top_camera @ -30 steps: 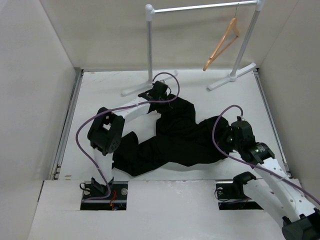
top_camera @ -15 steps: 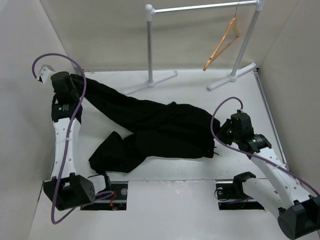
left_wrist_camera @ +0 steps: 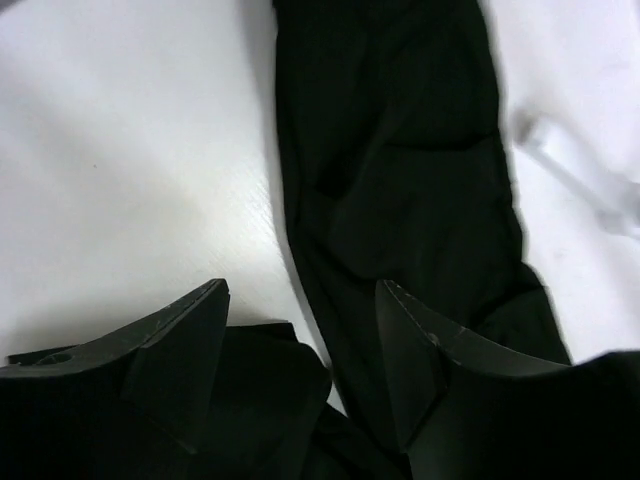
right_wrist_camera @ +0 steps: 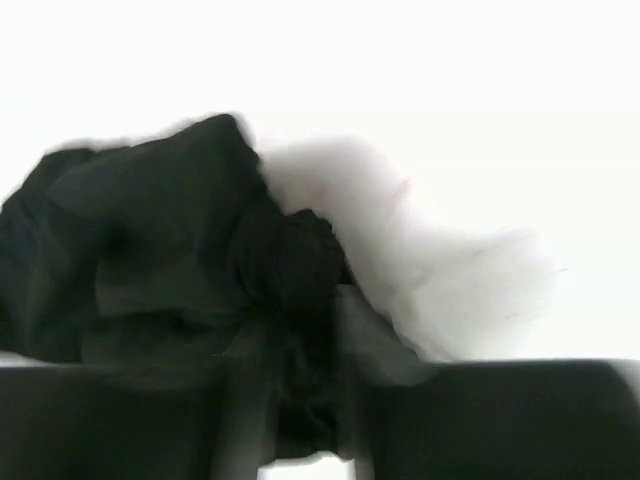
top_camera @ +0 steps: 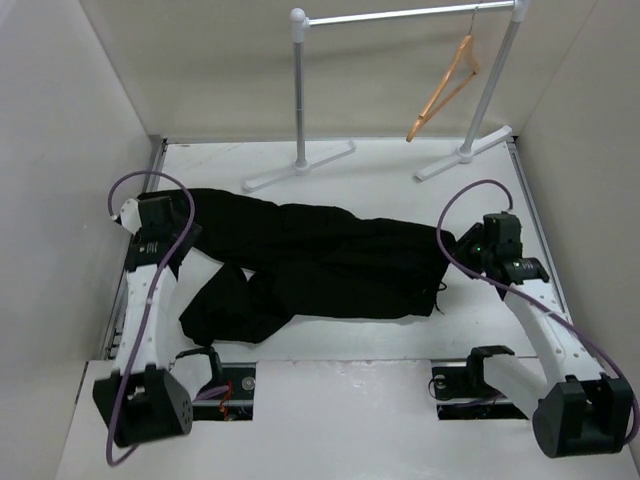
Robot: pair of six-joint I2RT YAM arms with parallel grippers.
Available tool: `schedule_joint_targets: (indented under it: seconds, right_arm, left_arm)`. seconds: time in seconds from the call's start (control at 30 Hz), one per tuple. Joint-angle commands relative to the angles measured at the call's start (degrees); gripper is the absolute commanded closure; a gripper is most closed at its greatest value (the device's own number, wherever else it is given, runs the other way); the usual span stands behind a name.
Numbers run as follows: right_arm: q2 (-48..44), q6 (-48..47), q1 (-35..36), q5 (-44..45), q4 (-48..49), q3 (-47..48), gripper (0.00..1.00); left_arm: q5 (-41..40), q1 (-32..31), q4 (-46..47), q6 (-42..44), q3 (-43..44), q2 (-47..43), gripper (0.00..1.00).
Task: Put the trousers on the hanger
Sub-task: Flatten out the trousers at the center of the board.
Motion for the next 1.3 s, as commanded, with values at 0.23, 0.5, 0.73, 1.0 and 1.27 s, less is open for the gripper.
schedule_joint_targets:
  seconds: [0.23, 0.5, 0.73, 1.0, 1.27]
  right_arm:
    - [8.34, -4.18, -5.99, 3.74, 6.78, 9.93, 0.34]
    - [24.7, -2.35, -7.04, 0.68, 15.66, 7.65, 0.37]
    - [32.27, 3.72, -3.96, -4.6, 22.51, 6.24, 0.83]
    - [31.74, 5.04, -14.59, 6.1, 19.63, 21.07, 0.99]
    - [30.09, 2.58, -15.39, 7.97, 17.78, 24.71, 0.38]
  left_arm:
    - [-4.74, -23.6, -2.79, -3.46, 0.19, -4.34, 0.44]
    - [-4.22, -37.44, -3.41, -8.64, -6.13, -2.14, 0.42]
    - [-2.63, -36.31, -6.74, -8.47, -11.14, -5.82, 0.41]
    - [-7.19, -31.38, -15.61, -6.45, -3.6, -11.63, 0.4]
    - [-10.55, -24.43, -23.01, -3.82, -1.04, -15.33, 0.34]
